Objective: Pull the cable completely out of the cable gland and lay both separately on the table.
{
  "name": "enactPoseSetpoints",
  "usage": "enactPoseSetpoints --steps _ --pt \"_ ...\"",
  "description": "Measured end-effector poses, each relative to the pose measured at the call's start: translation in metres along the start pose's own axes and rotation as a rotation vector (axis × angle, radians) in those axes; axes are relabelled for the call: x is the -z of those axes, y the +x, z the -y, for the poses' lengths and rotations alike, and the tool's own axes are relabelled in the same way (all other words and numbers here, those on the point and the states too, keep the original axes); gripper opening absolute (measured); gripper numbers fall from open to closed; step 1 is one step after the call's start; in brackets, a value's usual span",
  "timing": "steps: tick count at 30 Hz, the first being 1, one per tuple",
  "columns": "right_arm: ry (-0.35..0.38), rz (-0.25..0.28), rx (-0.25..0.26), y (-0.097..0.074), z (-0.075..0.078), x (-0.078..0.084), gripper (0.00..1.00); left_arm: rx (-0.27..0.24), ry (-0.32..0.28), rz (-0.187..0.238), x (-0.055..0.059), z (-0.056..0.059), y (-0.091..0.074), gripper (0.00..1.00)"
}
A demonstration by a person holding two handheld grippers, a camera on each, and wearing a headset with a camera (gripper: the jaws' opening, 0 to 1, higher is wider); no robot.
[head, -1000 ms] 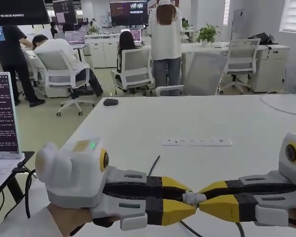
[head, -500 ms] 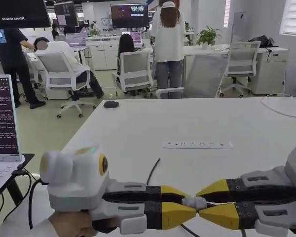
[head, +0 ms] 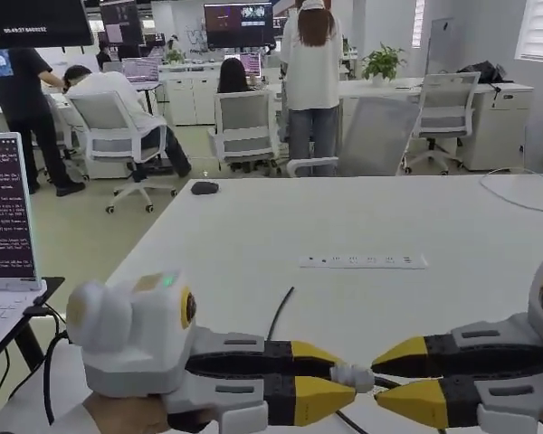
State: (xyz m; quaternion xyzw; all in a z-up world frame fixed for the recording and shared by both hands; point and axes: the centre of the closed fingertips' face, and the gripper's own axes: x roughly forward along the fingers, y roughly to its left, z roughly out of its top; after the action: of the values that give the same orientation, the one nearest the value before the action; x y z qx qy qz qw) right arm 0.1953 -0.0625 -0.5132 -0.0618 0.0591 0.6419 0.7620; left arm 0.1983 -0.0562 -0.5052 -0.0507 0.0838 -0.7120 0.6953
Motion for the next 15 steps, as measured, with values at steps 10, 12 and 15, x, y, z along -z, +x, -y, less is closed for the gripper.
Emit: enactPoseSetpoints --steps 10,12,15 --pt "0.024 0.04 -0.028 -0.005 -0.007 0.001 0.02 -0.073 0.046 0.01 0.016 -0.008 0.011 0.23" --pt "0.031 0.048 -0.035 -0.005 -0.01 0.0 0.02 -0.038 0.038 0.009 0.016 0.0 0.017 0.27" --pt "0.027 0.044 -0.046 -0.003 -0.014 0.003 0.02 -0.009 0.016 0.089 0.001 0.004 0.017 0.2"
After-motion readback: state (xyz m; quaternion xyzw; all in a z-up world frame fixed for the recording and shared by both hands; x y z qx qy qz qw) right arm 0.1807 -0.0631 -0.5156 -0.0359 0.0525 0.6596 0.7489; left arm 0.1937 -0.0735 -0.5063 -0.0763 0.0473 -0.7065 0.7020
